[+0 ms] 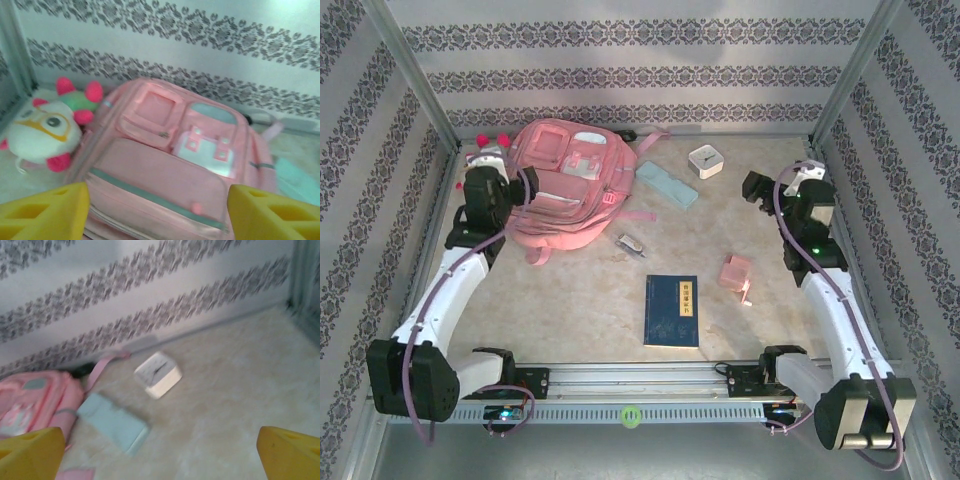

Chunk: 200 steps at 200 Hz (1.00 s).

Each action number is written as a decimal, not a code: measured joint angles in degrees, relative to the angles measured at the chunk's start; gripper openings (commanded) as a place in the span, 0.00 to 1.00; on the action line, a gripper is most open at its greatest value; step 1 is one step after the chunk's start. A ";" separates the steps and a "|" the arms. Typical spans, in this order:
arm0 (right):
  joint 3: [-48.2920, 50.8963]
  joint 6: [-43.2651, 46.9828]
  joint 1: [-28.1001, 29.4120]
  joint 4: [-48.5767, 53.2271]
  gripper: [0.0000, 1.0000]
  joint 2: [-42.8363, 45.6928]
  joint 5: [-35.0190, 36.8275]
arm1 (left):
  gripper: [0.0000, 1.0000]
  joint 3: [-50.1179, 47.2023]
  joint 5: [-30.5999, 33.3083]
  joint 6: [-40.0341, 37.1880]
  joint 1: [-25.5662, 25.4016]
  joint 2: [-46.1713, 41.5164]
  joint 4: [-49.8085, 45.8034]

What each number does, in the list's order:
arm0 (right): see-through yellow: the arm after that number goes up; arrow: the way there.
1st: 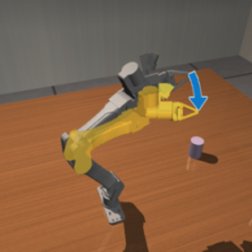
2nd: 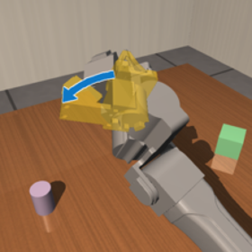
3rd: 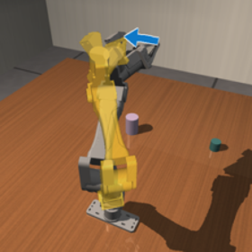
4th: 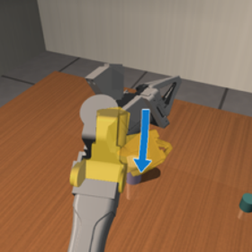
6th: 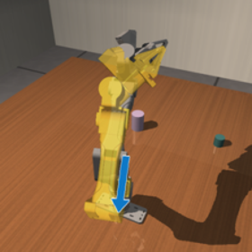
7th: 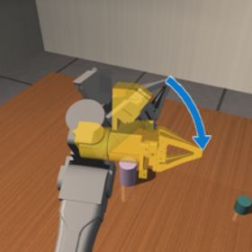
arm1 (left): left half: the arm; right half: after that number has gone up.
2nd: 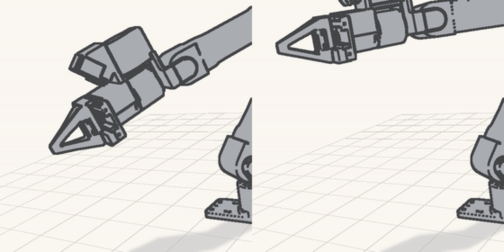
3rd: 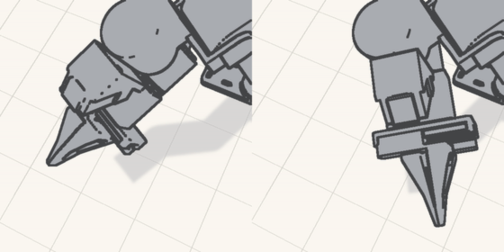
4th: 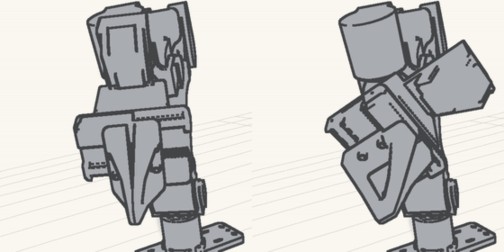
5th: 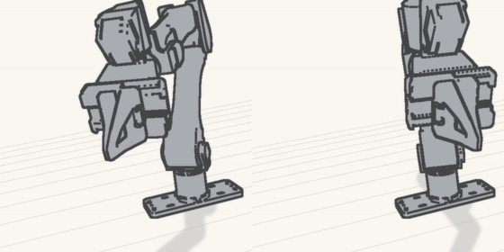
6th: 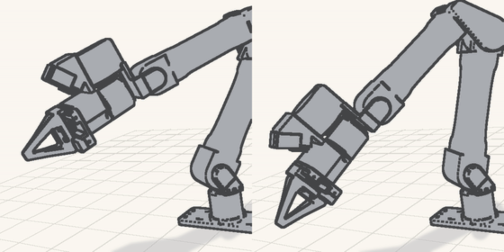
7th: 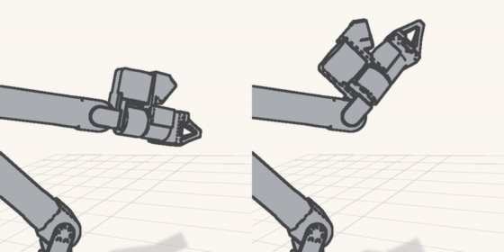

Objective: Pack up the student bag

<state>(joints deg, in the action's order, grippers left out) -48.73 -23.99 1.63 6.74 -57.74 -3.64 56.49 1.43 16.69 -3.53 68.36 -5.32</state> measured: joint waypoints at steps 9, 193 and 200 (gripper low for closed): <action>-0.24 -1.79 2.75 3.39 0.98 -0.07 -0.26 | 0.72 1.66 -1.86 2.56 0.00 1.53 -3.85; 0.42 -26.93 38.36 5.22 0.74 -18.45 -2.49 | 0.00 -9.81 -13.00 27.67 1.40 15.96 -9.29; 0.02 -27.63 39.78 4.07 0.71 -20.24 -2.89 | 0.00 -11.04 -13.14 28.02 1.40 14.45 -9.35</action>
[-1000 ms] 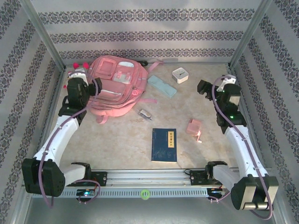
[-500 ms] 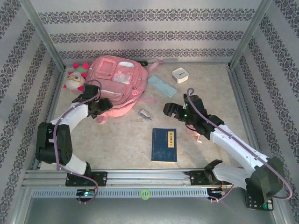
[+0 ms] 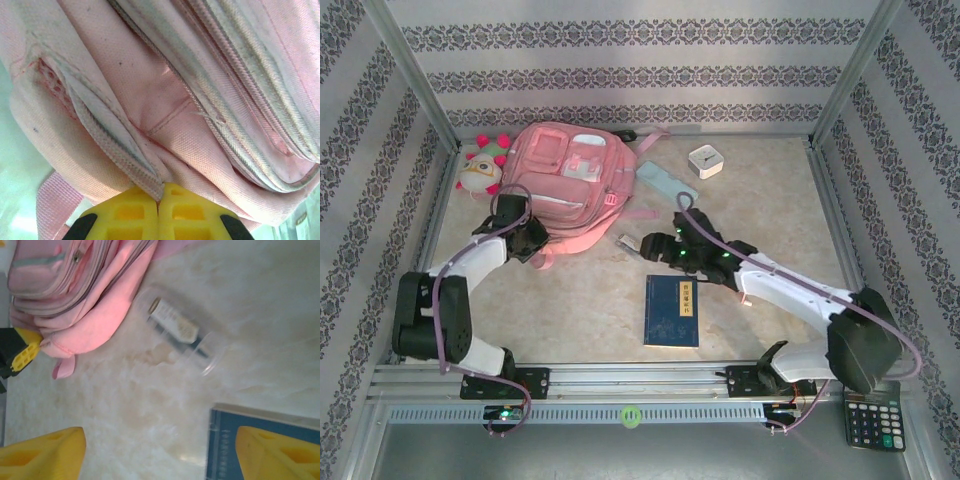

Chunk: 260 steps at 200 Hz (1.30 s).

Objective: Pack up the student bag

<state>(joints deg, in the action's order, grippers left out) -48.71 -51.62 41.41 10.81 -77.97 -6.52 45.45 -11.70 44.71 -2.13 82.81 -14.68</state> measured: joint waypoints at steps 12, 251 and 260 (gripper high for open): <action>-0.94 -1.20 2.21 -2.29 0.66 -3.82 -0.68 | 0.00 -1.92 -0.24 0.72 0.00 -2.43 -0.26; -6.05 0.79 -13.86 -18.32 0.67 -23.61 -2.82 | 0.01 -17.18 -3.08 12.55 -14.62 -29.90 -11.69; -4.87 1.03 -13.77 -18.32 0.67 -20.76 -3.19 | 0.15 -17.18 -2.78 13.35 -17.31 -29.94 -11.76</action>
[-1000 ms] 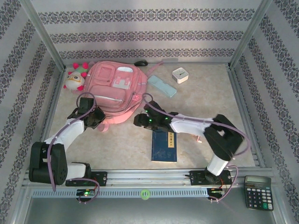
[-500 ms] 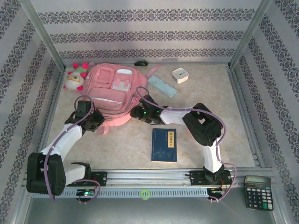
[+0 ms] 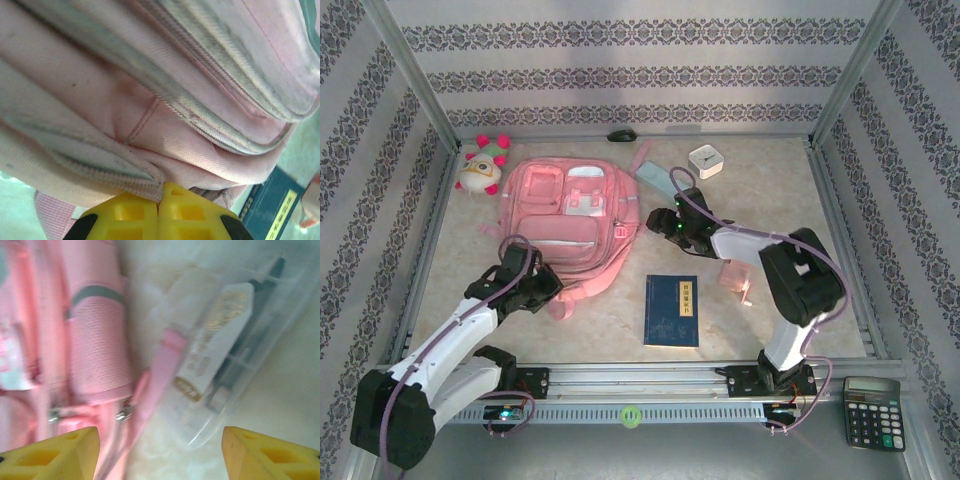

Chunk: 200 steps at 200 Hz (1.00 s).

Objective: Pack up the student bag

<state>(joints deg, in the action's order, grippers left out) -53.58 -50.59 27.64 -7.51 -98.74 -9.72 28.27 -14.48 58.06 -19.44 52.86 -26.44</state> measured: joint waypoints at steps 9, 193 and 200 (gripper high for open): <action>0.98 0.20 0.09 0.15 0.68 2.86 -0.31 | 0.33 0.02 0.28 0.46 -1.84 0.09 -0.02; 16.94 13.11 5.53 3.85 0.73 33.00 1.22 | 0.72 21.49 1.18 -98.01 -6.82 18.32 0.66; 17.20 13.29 5.62 3.82 0.73 33.35 1.31 | 0.72 21.46 1.18 -99.80 -6.82 19.96 2.43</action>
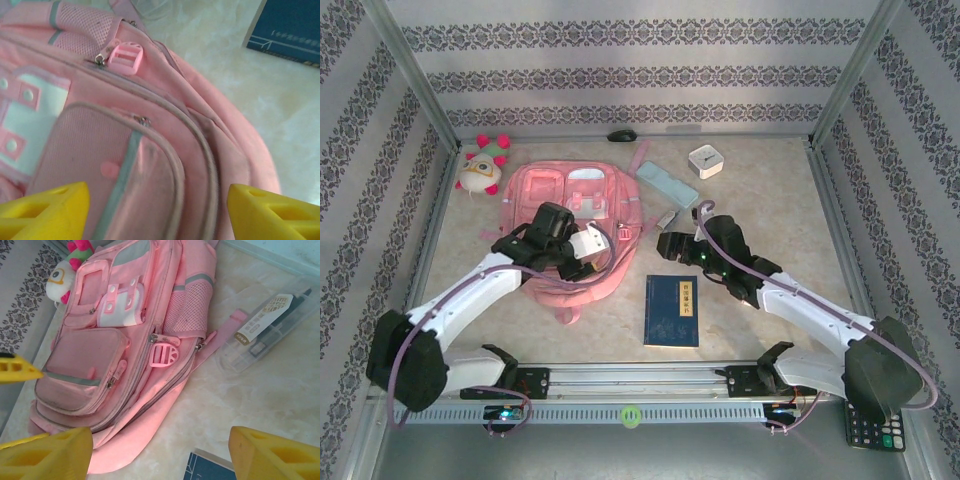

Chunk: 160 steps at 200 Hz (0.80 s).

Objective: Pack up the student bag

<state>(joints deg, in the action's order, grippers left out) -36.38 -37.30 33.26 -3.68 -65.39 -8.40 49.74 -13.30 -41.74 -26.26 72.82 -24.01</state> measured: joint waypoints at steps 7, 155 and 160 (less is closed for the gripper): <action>0.26 0.13 0.00 0.02 0.73 0.39 0.04 | 0.72 0.02 -0.04 -1.29 0.00 1.44 1.46; 4.33 1.36 0.02 -0.44 0.75 4.48 1.49 | 0.69 -1.49 4.85 -3.30 0.11 14.32 13.38; 4.33 1.38 0.02 -0.44 0.75 4.48 1.49 | 0.62 -1.53 5.05 -3.17 0.11 14.56 13.55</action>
<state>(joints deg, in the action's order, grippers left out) -32.05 -35.92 33.28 -4.12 -60.90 -6.92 48.21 -8.25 -44.91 -26.15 87.37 -10.46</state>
